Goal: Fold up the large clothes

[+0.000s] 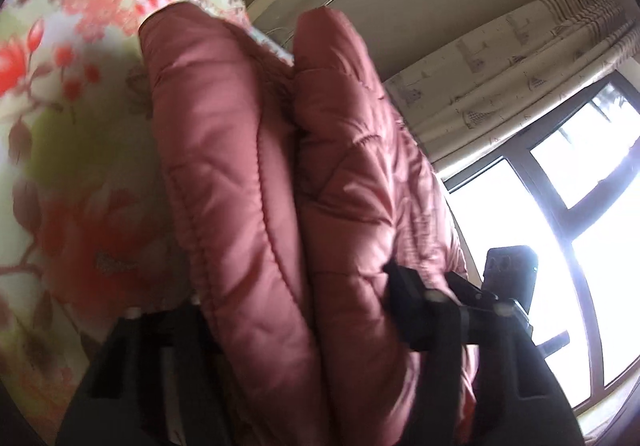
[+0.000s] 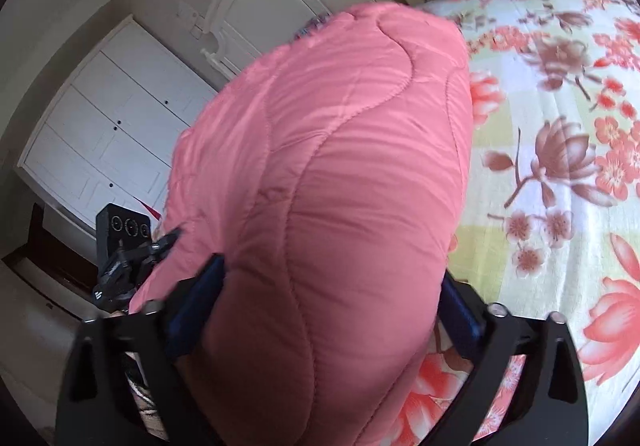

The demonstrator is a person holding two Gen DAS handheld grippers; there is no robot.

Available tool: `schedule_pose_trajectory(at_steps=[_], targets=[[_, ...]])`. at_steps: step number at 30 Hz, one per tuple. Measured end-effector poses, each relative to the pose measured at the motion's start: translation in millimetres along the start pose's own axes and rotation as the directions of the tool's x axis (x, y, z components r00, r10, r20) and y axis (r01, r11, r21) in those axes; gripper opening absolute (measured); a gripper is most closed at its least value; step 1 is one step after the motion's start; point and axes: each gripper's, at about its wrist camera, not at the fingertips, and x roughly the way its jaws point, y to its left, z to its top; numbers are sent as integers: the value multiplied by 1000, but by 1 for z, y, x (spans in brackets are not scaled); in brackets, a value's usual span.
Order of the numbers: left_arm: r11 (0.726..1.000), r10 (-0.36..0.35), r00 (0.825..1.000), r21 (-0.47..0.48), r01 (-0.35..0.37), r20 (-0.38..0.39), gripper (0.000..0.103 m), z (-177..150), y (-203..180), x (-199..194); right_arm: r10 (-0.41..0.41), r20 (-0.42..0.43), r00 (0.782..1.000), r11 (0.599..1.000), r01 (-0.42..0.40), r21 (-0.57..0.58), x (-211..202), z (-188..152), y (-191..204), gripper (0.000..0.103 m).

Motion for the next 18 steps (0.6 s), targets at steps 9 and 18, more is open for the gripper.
schedule_pose_trajectory(at_steps=[9,18], targets=[[984,-8,1000,179,2,29,41,55,-106,70,-119,243,963,982,150,-113,-58,20,3,71],[974,154,983,184,-134,-101,49,86,-127,225,-259,244,935,966,254,50,-98,83,-77,72]])
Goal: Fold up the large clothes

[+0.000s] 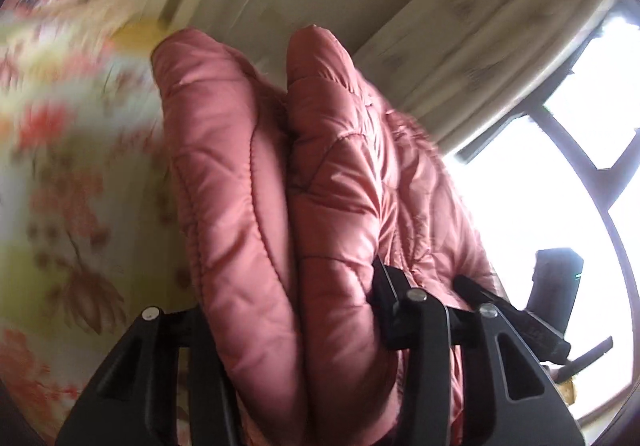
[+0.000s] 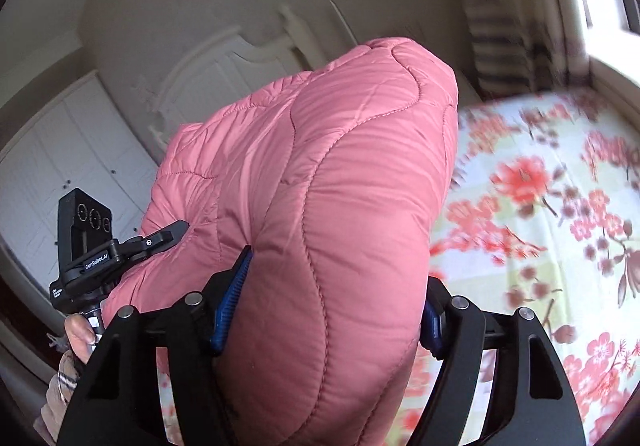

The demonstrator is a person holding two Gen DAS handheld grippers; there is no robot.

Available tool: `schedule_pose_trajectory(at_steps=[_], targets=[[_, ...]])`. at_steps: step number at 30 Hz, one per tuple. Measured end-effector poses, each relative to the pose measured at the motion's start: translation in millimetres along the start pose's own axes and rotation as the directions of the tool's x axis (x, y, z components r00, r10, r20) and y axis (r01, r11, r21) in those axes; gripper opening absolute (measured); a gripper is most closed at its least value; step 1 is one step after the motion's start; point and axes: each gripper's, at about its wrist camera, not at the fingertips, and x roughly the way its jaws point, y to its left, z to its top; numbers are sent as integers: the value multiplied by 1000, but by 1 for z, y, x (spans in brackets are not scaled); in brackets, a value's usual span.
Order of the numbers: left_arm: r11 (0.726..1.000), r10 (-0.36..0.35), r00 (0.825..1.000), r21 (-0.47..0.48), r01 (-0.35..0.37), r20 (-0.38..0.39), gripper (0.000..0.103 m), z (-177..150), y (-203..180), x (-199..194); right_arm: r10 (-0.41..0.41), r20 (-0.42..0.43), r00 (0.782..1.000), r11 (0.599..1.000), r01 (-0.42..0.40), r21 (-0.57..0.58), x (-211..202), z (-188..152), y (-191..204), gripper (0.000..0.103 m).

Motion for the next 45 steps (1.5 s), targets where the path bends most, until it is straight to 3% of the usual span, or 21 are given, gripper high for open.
schedule_pose_trajectory(at_steps=[1,2,5,7,8,9,10,12,15,18,20,24,27,36,38,43,45], targets=[[1000,9,1000,-5,-9,14,53,-8,6,9,-39,-68,997,999,40,12,17,-4,-12,75],[1000,-14,999,-16,15,39,54,-13,10,11,-69,-117,991,997,74,32,30,-10,-25,85],[999,32,998,20,-33,50,57,-15,3,7,-25,-107,994,996,34,83,23,-17,-35,86],[992,101,993,77,-105,56,59,-15,-11,6,-138,-37,990,990,139,17,3,-14,-15,87],[989,115,992,82,-120,57,61,-16,-12,3,-233,56,971,971,235,-36,-12,-11,3,88],[985,141,988,89,-146,60,62,-15,-18,5,-272,120,955,957,281,-66,-22,-9,17,90],[980,167,984,97,-173,67,66,-16,-20,4,-287,205,936,943,314,-110,-34,-10,37,93],[965,218,972,126,-228,89,69,-20,-29,5,-268,282,921,922,331,-201,-44,-17,72,93],[956,244,965,140,-256,98,70,-22,-27,-3,-338,271,901,844,418,-335,-19,-30,108,94],[947,268,958,156,-282,101,72,-20,-28,-4,-452,135,882,794,467,-390,31,-51,103,95],[934,291,950,180,-307,112,73,-25,-28,-8,-487,196,851,743,522,-419,48,-65,101,98],[939,286,952,167,-302,110,75,-25,-20,-8,-487,164,858,753,508,-418,42,-65,101,98],[934,294,948,172,-312,121,76,-27,-24,-8,-481,169,860,754,504,-421,62,-61,89,99],[922,323,938,184,-341,124,76,-27,-27,-8,-472,171,865,760,497,-418,63,-60,86,99],[916,336,933,183,-356,130,82,-27,-27,-7,-472,159,867,762,492,-421,66,-60,84,99],[945,303,950,104,-310,78,89,-20,-13,-12,-485,143,863,754,496,-431,71,-58,86,99],[937,329,940,92,-336,84,89,-13,-19,-27,-471,99,876,776,465,-427,67,-50,86,99]])
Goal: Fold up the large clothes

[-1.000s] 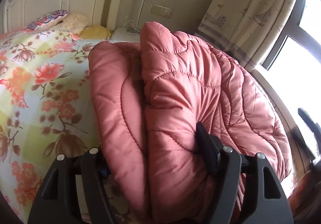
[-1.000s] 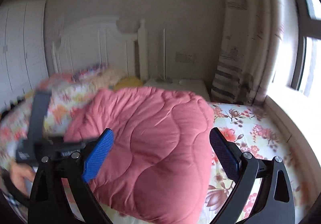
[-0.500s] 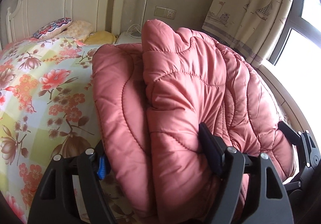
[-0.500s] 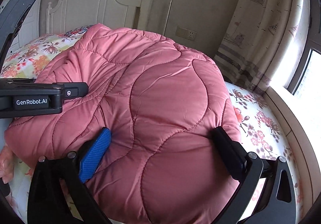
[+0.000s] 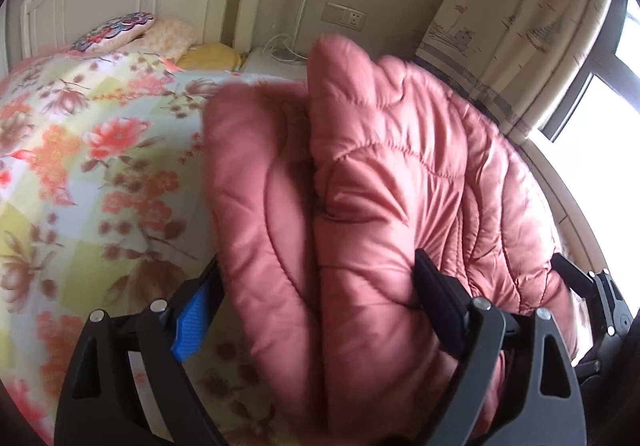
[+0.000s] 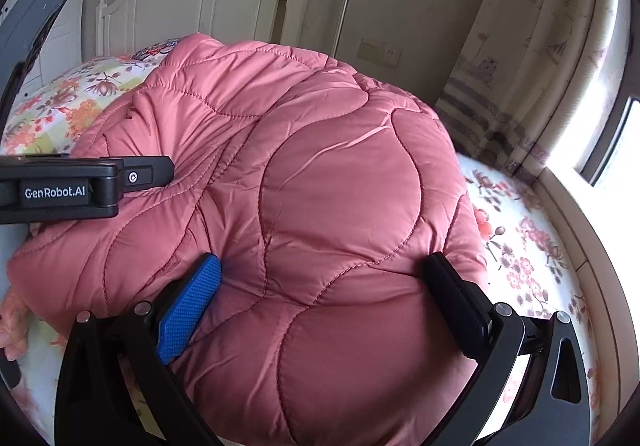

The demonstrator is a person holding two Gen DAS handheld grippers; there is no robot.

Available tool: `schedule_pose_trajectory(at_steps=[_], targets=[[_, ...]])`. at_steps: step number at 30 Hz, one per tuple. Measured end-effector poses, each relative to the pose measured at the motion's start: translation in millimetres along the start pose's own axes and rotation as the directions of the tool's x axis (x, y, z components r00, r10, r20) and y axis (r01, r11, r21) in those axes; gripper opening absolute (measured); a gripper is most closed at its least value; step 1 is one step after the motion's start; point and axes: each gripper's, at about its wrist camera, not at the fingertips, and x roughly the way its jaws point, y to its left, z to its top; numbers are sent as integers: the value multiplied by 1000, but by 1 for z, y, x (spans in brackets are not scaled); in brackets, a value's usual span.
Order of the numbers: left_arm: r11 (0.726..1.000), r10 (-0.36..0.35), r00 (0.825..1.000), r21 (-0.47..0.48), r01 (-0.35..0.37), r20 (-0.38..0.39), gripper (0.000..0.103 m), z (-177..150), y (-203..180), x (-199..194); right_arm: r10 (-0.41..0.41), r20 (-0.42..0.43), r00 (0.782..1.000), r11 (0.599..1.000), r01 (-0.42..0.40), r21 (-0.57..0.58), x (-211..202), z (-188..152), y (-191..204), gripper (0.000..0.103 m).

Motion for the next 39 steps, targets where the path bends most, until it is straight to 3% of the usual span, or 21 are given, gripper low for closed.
schedule_pose_trajectory(at_steps=[2,3,6,7,8,11,13,16,18,20,24,27,33,34,37,39], targets=[[996,87,992,4,-88,92,88,11,-5,-32,40,-3,999,999,-40,21,-16,11,-11,96],[994,110,977,7,-113,184,89,20,-10,-57,52,27,998,998,-53,37,-29,15,-16,96],[997,52,956,36,-66,289,90,47,-28,-91,88,122,989,993,-97,70,-65,20,-27,96],[997,31,954,60,-52,298,90,56,-36,-92,94,141,986,992,-104,70,-72,19,-28,93],[995,6,956,94,-36,295,90,65,-46,-90,95,157,983,992,-107,71,-76,18,-27,84],[981,-53,979,195,14,196,90,90,-74,-46,140,173,975,984,-156,82,-75,13,-21,59],[974,-31,988,228,-4,150,90,95,-78,-14,196,183,963,974,-213,79,-68,7,-12,56],[963,63,997,259,-74,52,90,98,-73,43,253,135,958,966,-257,12,-50,-1,18,53],[963,107,994,250,-104,1,94,93,-55,75,230,117,966,972,-221,-83,-41,-7,43,54],[976,91,996,202,-86,-17,101,89,-38,88,165,124,978,973,-141,-181,-33,-15,66,54],[998,-19,997,64,24,-77,101,87,-7,100,115,121,986,973,-87,-214,-24,-19,82,54],[998,-16,997,55,20,-80,101,87,-8,100,109,124,986,972,-80,-219,-26,-18,85,54],[989,123,992,82,-123,8,101,86,-19,59,103,136,985,978,-76,-193,-37,-16,80,55],[986,143,989,81,-147,43,101,87,-20,43,102,130,986,980,-77,-184,-41,-16,79,60],[970,206,959,92,-227,194,101,88,-23,-26,147,125,981,977,-124,-175,-74,-15,72,73],[963,199,935,119,-243,293,101,88,-29,-79,226,183,957,968,-200,-152,-109,-17,60,86]])
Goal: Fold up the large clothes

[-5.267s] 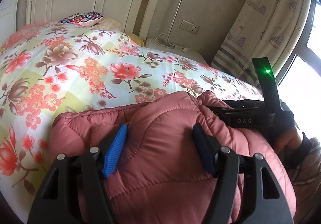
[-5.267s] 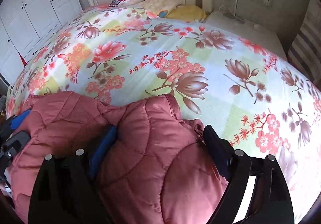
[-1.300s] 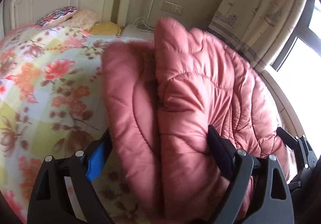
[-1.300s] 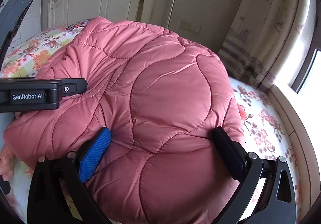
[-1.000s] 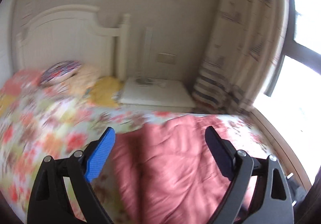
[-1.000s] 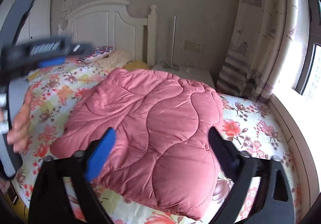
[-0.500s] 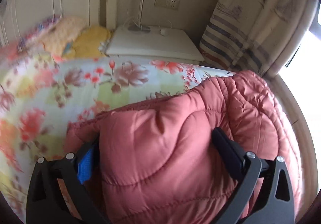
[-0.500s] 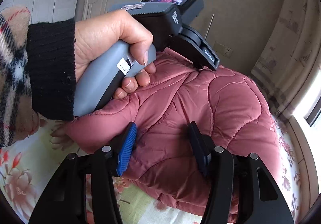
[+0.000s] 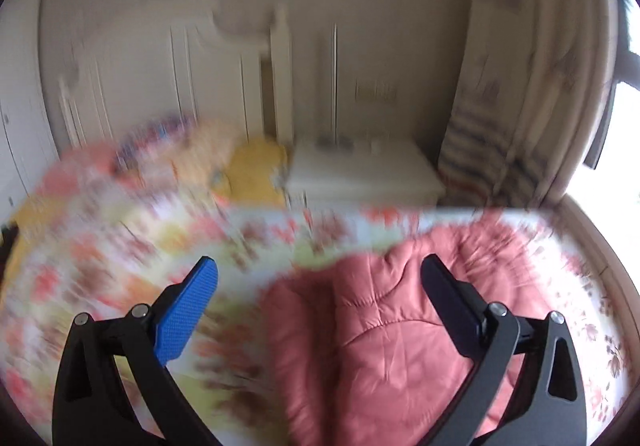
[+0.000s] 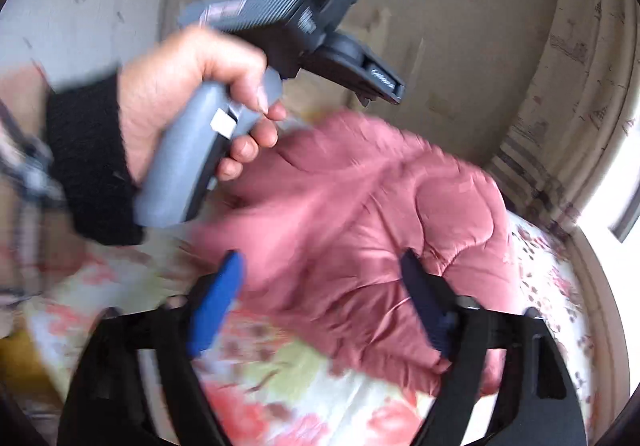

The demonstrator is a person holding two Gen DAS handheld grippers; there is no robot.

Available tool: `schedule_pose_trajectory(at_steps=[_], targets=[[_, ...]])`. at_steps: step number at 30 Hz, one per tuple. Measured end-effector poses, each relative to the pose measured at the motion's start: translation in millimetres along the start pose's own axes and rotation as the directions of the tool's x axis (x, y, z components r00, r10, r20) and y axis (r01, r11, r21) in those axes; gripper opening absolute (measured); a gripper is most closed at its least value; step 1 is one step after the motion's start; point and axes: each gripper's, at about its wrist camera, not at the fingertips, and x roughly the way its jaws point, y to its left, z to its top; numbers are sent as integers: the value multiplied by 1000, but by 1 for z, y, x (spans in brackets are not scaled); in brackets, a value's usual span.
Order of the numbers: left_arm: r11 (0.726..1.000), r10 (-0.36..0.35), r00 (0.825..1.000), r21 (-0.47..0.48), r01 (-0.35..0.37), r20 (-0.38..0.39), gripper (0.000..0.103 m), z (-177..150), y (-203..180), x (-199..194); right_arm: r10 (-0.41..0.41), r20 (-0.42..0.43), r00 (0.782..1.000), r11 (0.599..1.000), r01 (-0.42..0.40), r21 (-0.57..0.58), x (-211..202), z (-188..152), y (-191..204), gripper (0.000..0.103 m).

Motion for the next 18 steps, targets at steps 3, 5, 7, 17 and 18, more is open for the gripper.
schedule_pose_trajectory(at_steps=[3,5,7,17,18], targets=[[996,39,989,70,-49,145,101,15,5,-76,29,143,989,999,-34,38,-67,10,-11,90],[990,77,974,96,-99,214,101,19,4,-119,-26,213,977,999,19,37,-102,16,-14,91],[986,106,958,94,-135,265,101,15,5,-159,-81,281,956,996,68,57,-136,22,-23,91],[996,78,955,-56,-65,286,101,-89,-1,-219,-246,290,925,956,182,229,-183,-1,-75,92],[996,83,958,-66,-67,275,101,-98,-3,-216,-251,276,928,953,188,236,-182,-6,-77,92]])
